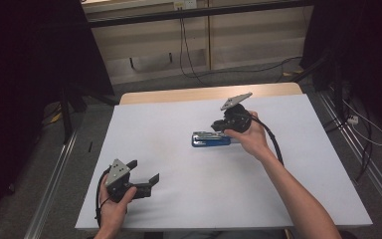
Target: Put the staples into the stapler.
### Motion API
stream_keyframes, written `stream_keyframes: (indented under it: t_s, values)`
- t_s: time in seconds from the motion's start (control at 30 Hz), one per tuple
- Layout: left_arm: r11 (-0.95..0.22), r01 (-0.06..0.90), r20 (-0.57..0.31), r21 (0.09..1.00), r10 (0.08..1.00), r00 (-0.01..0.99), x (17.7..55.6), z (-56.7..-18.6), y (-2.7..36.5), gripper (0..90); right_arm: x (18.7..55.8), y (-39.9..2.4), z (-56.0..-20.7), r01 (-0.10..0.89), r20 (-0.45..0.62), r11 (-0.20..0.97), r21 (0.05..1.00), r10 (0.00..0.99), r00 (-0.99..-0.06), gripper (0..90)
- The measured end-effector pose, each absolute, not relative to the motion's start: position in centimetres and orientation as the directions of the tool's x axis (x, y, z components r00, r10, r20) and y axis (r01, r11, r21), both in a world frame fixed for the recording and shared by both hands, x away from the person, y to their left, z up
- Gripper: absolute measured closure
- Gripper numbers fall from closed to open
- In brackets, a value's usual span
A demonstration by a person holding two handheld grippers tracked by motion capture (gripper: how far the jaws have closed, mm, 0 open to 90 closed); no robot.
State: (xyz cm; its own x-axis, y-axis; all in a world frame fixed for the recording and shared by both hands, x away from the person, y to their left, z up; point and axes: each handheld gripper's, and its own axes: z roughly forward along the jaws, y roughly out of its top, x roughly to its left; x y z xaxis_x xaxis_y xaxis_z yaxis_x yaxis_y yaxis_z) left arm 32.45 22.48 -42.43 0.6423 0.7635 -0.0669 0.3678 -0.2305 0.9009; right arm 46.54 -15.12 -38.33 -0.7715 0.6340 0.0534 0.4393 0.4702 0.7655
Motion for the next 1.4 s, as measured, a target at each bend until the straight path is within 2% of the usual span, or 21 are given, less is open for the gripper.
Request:
stream_keyframes:
  t_s: [0.83,1.4]
  values:
    - [-0.234,0.365,-0.064,0.901,0.761,0.645,32.4,-42.4,22.6,4.9,48.8,-11.7,-39.3,0.406,0.064,0.543,0.735,0.539,-0.84,79.1]
    - [-0.233,0.366,-0.067,0.901,0.758,0.649,32.5,-42.5,22.6,4.9,49.9,-10.9,-40.1,0.332,0.007,0.58,0.744,0.49,-0.872,79.1]
